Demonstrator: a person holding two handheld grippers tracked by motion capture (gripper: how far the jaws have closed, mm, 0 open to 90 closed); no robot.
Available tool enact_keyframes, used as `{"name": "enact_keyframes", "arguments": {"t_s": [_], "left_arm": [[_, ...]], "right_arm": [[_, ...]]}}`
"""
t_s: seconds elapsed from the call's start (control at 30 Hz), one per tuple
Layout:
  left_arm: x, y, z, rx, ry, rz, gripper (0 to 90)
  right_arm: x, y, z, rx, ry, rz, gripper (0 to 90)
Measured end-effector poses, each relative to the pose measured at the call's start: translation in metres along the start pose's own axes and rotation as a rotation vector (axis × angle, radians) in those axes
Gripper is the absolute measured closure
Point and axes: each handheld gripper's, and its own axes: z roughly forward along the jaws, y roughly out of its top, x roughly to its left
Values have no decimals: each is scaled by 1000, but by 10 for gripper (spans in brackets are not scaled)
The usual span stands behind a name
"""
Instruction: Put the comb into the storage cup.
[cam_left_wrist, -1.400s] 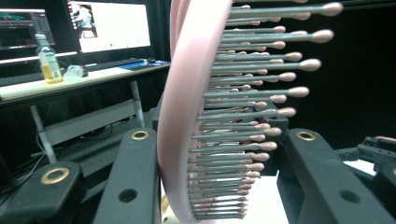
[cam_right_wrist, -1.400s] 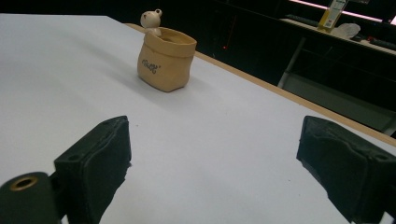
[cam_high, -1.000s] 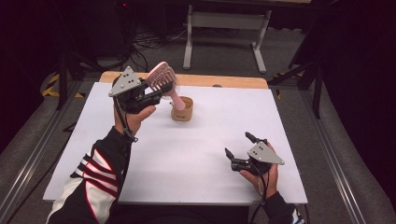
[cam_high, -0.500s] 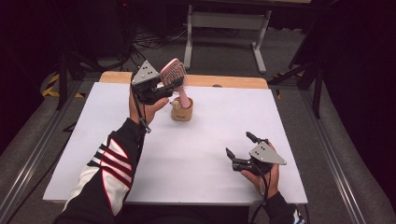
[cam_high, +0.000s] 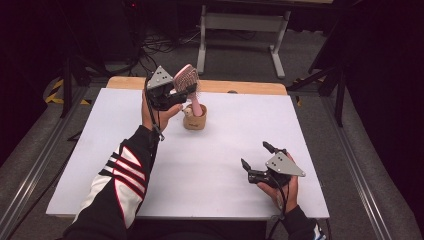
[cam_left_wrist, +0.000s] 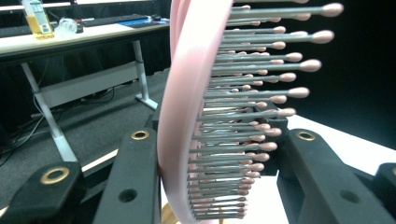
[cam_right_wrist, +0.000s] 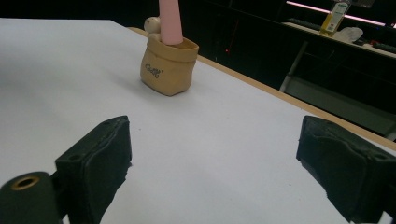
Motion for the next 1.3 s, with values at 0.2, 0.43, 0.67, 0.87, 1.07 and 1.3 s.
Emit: {"name": "enact_keyframes", "arguments": {"t_s": [0.2,0.43,0.67,0.87,1.07,1.3], "left_arm": [[3,-5,6,10,4,-13,629],[3,-12,15,29,3,-29,629],[3,-18,24,56,1,-29,628],[3,-23,30,71,-1,-38,628],[5,-30,34,65,1,-51,627],[8,-35,40,76,10,-64,627]], "right_arm": [[1,0,1,10,4,-6,110],[2,-1,3,19,9,-12,111],[4,-1,4,29,17,-22,115],[5,-2,6,39,32,-21,119],[7,-2,6,41,46,-25,120],[7,-2,7,44,50,-21,122]]}}
